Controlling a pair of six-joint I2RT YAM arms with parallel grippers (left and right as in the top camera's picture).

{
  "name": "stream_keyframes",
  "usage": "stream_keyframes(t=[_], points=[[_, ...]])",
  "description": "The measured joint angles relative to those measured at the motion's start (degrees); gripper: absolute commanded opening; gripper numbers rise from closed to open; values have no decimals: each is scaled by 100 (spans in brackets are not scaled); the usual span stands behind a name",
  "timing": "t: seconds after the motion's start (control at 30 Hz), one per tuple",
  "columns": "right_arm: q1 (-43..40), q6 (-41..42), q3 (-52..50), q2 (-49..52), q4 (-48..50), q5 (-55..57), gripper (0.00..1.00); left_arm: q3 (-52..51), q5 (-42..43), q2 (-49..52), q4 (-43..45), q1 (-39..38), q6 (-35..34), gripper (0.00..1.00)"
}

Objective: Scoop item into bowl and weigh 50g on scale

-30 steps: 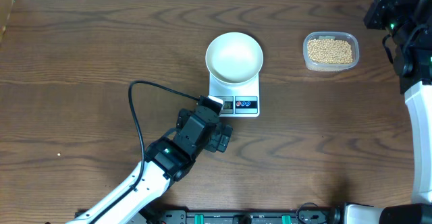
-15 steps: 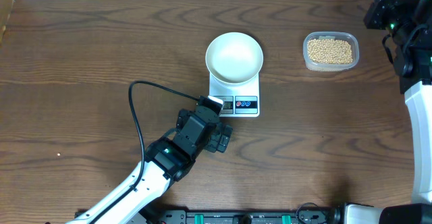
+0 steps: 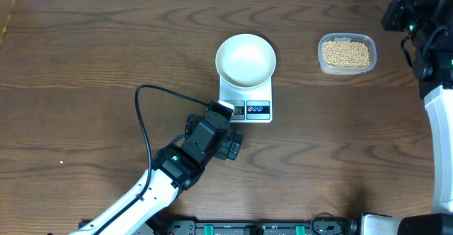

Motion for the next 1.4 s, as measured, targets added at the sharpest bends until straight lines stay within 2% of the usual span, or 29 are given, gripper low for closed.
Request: stream_keyframes(t=[0.43, 0.53, 0.9, 1.4], points=[[2, -197, 0, 2, -9, 323, 1, 0, 0, 0, 0, 0, 2, 98], [2, -203, 4, 4, -181, 345, 1, 0, 0, 0, 0, 0, 2, 98], [2, -240, 26, 240, -1821, 105, 1, 0, 2, 0, -4, 0, 0, 98], [221, -240, 26, 289, -2382, 142, 1, 0, 0, 0, -7, 0, 2, 98]])
